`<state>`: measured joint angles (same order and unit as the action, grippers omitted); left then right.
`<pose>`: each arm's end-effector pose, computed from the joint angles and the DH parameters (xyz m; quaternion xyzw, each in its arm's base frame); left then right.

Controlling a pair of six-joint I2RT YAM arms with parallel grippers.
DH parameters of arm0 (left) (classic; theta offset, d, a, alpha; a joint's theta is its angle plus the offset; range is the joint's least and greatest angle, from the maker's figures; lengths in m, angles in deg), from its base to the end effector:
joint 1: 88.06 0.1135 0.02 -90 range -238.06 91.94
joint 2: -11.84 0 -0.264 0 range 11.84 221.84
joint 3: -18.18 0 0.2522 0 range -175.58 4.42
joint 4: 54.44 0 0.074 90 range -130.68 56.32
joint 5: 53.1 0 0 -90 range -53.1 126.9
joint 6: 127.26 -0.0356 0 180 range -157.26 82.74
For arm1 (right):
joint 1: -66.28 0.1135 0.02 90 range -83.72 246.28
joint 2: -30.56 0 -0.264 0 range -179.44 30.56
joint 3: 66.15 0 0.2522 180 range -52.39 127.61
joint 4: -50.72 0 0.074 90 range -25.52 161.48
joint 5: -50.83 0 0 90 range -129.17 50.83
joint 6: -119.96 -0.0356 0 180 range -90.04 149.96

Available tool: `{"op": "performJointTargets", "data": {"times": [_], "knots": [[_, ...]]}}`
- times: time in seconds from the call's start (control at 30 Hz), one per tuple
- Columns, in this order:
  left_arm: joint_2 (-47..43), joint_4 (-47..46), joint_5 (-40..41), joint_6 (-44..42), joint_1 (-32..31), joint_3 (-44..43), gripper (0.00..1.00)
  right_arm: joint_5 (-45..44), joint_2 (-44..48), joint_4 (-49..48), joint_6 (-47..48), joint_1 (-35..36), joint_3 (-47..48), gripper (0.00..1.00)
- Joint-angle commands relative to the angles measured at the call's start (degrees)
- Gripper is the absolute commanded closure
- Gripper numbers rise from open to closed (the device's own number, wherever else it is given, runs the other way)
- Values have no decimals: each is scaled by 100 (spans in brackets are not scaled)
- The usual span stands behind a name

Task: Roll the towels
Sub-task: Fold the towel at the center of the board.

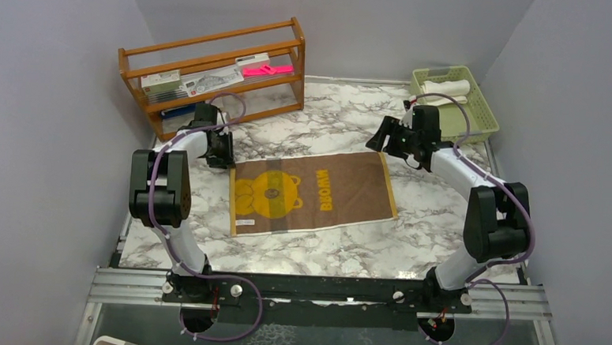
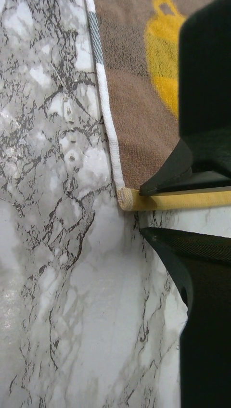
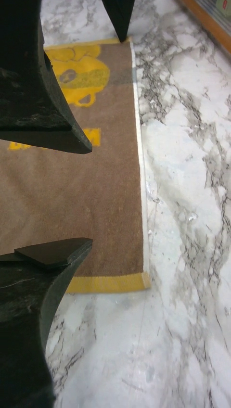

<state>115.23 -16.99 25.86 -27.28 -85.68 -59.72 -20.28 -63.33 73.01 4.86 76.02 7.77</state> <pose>0.3583 0.0081 0.1648 -0.0818 0.9645 -0.1088 0.2262 0.3476 0.0714 0.2183 0.0547 0.9029 0.2627 0.3359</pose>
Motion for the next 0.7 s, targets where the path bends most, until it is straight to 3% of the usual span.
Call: {"op": "performJointTargets", "data": {"times": [0.0, 0.17, 0.47, 0.67], "knots": [[427, 267, 806, -45, -229, 71, 66, -719, 188, 286, 395, 1, 231, 34], [501, 295, 993, 4, -345, -26, 65, -966, 156, 289, 456, 2, 157, 34], [543, 275, 693, 98, -416, -140, 51, -1289, -552, 461, 512, -7, 351, 30], [687, 267, 648, 97, -421, -107, 53, -1827, -1162, 718, 754, -3, 816, 30]]}}
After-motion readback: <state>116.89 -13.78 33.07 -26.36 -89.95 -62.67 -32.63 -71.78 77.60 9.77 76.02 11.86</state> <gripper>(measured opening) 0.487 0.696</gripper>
